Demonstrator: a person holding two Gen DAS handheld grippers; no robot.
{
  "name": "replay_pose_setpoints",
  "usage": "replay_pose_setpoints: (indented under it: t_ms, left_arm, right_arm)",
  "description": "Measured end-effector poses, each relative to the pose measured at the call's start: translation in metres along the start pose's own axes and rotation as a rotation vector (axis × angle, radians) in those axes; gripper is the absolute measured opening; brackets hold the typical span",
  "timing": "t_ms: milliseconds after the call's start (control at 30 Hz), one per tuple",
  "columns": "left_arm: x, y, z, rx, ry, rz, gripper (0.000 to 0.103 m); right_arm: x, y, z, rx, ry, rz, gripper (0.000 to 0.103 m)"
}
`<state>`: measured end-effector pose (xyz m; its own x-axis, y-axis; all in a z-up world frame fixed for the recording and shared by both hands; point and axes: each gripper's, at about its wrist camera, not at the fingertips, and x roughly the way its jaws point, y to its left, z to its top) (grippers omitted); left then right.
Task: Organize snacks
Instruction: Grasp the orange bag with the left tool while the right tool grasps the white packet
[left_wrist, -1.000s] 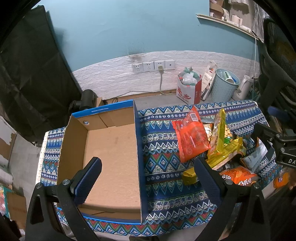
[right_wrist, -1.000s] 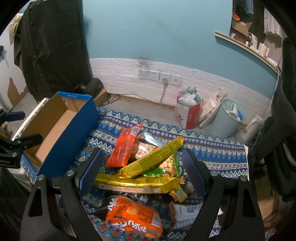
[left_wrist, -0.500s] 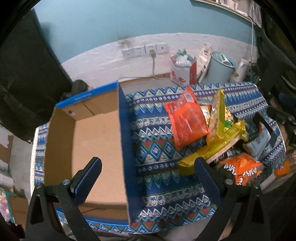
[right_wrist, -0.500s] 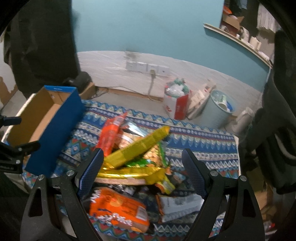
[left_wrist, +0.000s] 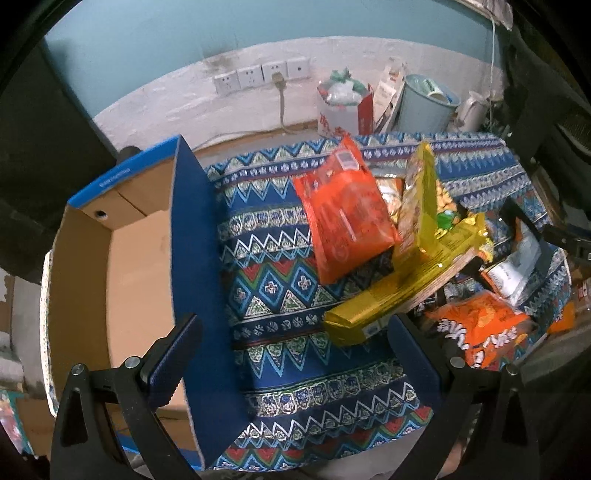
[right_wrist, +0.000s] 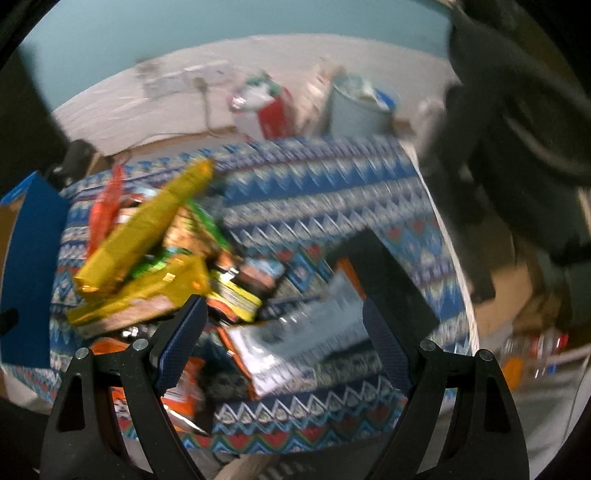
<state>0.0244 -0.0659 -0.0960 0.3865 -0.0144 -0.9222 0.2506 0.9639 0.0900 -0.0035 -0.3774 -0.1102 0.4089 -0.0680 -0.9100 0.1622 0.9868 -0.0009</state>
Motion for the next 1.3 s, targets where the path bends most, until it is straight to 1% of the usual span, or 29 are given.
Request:
replay_pose_setpoints:
  t_ms: [133,200,433,600,700,767,867,933,1000,1033,1067,1100,1167,1233,1300]
  left_arm:
    - [0.012,0.0,0.0,-0.003,0.009,0.031,0.101]
    - [0.018,0.003,0.001,-0.013,0.016,0.033,0.101]
    - [0.028,0.005,0.002,-0.021,0.022,0.045,0.101]
    - [0.034,0.004,0.005,-0.024,0.031,0.042,0.101]
    - [0.037,0.005,0.008,-0.028,0.036,0.04,0.101]
    - [0.041,0.005,0.01,-0.033,0.042,0.038,0.101]
    - [0.043,0.007,0.011,-0.041,0.049,0.038,0.101]
    - [0.046,0.008,0.014,-0.054,0.055,0.032,0.101]
    - [0.047,0.009,0.015,-0.07,0.061,0.02,0.101]
    - [0.049,0.01,0.018,-0.082,0.066,0.011,0.101]
    - [0.049,0.01,0.019,-0.088,0.066,0.008,0.101]
    - [0.05,0.01,0.02,-0.094,0.068,0.004,0.101]
    - [0.053,0.008,0.025,-0.099,0.068,0.002,0.101]
    - [0.056,0.005,0.03,-0.099,0.071,0.004,0.101]
    - [0.057,0.003,0.036,-0.107,0.073,-0.003,0.101]
  right_arm:
    - [0.017,-0.021,-0.01,0.114,0.074,0.021,0.084]
    - [0.026,-0.03,-0.015,0.162,0.106,0.021,0.084]
    - [0.06,-0.038,-0.024,0.25,0.204,0.053,0.084]
    - [0.079,-0.042,-0.023,0.309,0.237,0.077,0.084]
    - [0.091,-0.036,-0.019,0.305,0.254,0.076,0.084]
    - [0.098,-0.027,-0.015,0.276,0.262,0.063,0.084]
    - [0.106,-0.016,-0.01,0.22,0.261,0.038,0.084]
    - [0.112,-0.006,-0.007,0.156,0.259,0.011,0.084]
    - [0.116,0.003,-0.004,0.097,0.253,-0.016,0.077]
    - [0.118,0.008,-0.004,0.06,0.25,-0.034,0.072]
    - [0.119,0.012,-0.004,0.036,0.249,-0.046,0.064]
    - [0.121,0.016,-0.005,0.01,0.25,-0.053,0.059]
    - [0.124,0.022,-0.009,-0.034,0.264,-0.057,0.039]
    - [0.124,0.028,-0.013,-0.077,0.262,-0.06,0.034]
    - [0.12,0.031,-0.015,-0.098,0.252,-0.053,0.032]
